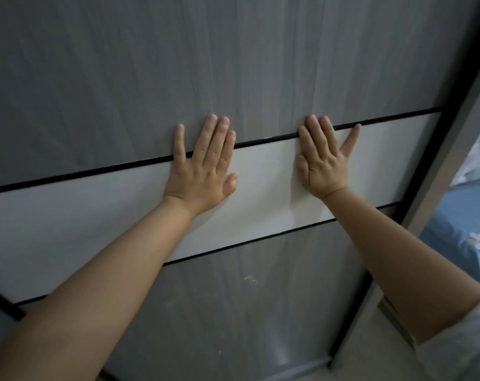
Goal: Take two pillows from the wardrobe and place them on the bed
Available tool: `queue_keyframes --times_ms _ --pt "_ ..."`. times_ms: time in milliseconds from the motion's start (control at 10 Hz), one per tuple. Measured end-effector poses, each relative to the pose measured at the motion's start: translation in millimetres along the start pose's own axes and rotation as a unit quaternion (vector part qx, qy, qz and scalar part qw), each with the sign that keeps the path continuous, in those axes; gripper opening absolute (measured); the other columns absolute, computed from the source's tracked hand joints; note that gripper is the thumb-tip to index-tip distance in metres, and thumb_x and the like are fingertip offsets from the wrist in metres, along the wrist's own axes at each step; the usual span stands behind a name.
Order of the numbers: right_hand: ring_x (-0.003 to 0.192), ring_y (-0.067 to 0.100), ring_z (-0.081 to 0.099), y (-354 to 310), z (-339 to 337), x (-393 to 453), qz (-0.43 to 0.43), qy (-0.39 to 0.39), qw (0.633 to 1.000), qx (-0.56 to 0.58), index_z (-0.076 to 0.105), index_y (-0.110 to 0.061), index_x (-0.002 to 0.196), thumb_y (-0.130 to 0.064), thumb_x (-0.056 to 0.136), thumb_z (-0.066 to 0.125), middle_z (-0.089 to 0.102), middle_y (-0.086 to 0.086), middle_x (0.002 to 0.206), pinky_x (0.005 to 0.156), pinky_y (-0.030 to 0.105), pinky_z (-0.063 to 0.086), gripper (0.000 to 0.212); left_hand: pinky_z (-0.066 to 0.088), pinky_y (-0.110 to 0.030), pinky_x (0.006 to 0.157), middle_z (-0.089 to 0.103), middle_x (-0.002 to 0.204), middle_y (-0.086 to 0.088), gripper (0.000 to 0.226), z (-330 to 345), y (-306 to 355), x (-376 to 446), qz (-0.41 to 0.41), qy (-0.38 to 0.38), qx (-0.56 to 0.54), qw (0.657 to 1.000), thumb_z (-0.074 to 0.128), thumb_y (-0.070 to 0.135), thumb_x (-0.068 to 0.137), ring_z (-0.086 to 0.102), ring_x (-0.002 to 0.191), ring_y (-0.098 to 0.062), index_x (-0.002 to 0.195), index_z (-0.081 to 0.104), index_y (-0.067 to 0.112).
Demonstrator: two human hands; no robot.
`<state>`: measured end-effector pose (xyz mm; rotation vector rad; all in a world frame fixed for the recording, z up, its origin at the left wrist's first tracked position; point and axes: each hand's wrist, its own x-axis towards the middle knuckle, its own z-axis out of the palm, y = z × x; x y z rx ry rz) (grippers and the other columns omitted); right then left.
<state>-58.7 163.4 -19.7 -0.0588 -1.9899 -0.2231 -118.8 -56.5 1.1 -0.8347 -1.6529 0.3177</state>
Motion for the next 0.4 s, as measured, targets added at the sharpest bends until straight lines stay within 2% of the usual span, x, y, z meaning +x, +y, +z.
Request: queue_keyframes --times_ms 100,200,300,400 --pt "0.111 0.032 0.058 -0.2 -0.5 1.1 -0.005 -0.017 1.0 -0.002 0.046 -0.008 0.119 -0.024 0.079 0.039 0.07 0.019 0.111 0.068 0.081 0.037 0.043 0.051 -0.061 0.08 0.066 0.123 -0.011 0.063 0.5 -0.3 -0.2 -0.003 0.01 0.004 1.0 0.036 0.044 0.078 0.063 0.114 -0.026 0.125 0.039 0.003" --pt "0.108 0.036 0.061 -0.8 -1.5 2.4 -0.01 -0.018 1.0 0.005 0.046 -0.007 0.118 -0.023 0.079 0.04 0.07 0.02 0.11 0.067 0.081 0.036 0.042 0.052 -0.06 0.08 0.066 0.123 -0.01 0.062 2.7 0.7 -1.5 -0.001 0.004 -0.003 1.0 0.035 0.044 0.078 0.063 0.113 -0.024 0.125 0.039 0.004" --pt "0.101 0.049 0.061 -10.3 -8.6 -2.3 0.011 -0.001 1.0 0.024 0.055 0.001 0.115 -0.014 0.079 0.053 0.067 0.027 0.111 0.07 0.083 0.033 0.039 0.053 -0.059 0.08 0.067 0.122 -0.008 0.062 0.1 -2.8 -2.8 -0.007 -0.004 -0.007 1.0 0.036 0.045 0.078 0.063 0.113 -0.023 0.125 0.039 0.005" --pt "0.104 0.052 0.059 -19.2 -22.4 1.3 0.048 0.047 0.994 0.092 0.062 0.011 0.105 -0.004 0.077 0.059 0.064 0.034 0.111 0.093 0.07 0.036 0.032 0.052 -0.059 0.081 0.067 0.123 -0.008 0.061 -0.4 -2.5 -1.9 -0.021 -0.027 -0.032 0.999 0.037 0.045 0.077 0.063 0.113 -0.023 0.124 0.04 0.005"
